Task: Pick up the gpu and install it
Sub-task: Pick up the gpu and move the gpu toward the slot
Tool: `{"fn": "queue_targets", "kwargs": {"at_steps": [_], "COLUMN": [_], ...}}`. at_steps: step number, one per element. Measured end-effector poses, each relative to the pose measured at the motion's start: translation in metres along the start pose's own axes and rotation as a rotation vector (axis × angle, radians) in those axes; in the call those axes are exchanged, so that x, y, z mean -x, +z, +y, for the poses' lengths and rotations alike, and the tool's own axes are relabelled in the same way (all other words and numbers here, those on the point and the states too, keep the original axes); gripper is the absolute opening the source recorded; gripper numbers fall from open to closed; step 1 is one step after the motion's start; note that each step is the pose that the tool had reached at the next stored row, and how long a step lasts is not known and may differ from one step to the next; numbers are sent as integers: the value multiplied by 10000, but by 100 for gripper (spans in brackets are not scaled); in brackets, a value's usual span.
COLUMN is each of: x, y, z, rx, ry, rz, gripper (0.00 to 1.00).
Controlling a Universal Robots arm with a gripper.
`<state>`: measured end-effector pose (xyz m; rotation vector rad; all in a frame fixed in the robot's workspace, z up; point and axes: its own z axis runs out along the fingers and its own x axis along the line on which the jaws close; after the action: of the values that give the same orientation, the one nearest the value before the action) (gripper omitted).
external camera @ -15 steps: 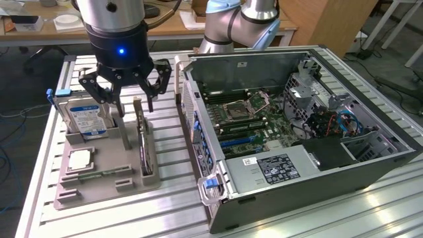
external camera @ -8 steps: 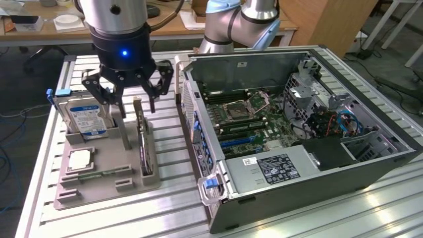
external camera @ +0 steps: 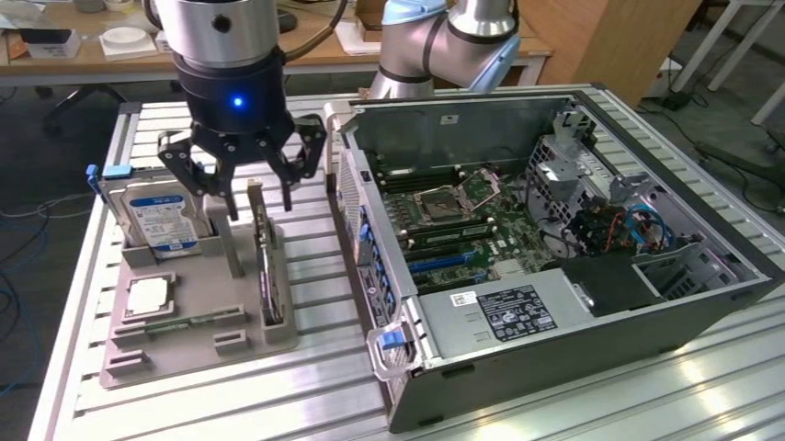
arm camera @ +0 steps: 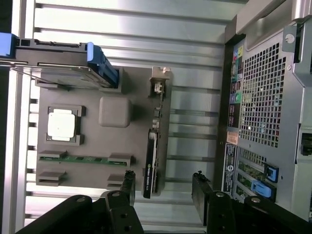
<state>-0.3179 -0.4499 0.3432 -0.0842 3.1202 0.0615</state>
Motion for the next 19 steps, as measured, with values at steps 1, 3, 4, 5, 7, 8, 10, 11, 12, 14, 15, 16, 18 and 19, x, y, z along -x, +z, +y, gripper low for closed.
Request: {"fn": "queue_targets", "kwargs": {"at_steps": [1, 3, 4, 5, 7, 8, 10, 11, 12, 14, 15, 16, 18, 19], "x": [4, 12, 16, 21, 27, 31, 40, 43, 49, 56, 59, 61, 67, 70], "y": [4, 11, 15, 19, 26, 30, 42, 46, 54, 63, 67, 71, 79, 83], "z": [-1, -3, -3, -4, -6, -7, -9, -9, -11, -12, -13, -13, -14, -15], "rx": [0, 1, 0, 0, 0, 0, 0, 0, 0, 1, 0, 0, 0, 0], "ry": [0, 0, 0, 0, 0, 0, 0, 0, -1, -1, -1, -1, -1, -1], "rz": [-1, -1, 0, -1, -1, 0, 0, 0, 0, -1, -1, -1, 0, 0], "gripper": [59, 59, 59, 59, 59, 59, 59, 59, 59, 59, 59, 59, 59, 59]}}
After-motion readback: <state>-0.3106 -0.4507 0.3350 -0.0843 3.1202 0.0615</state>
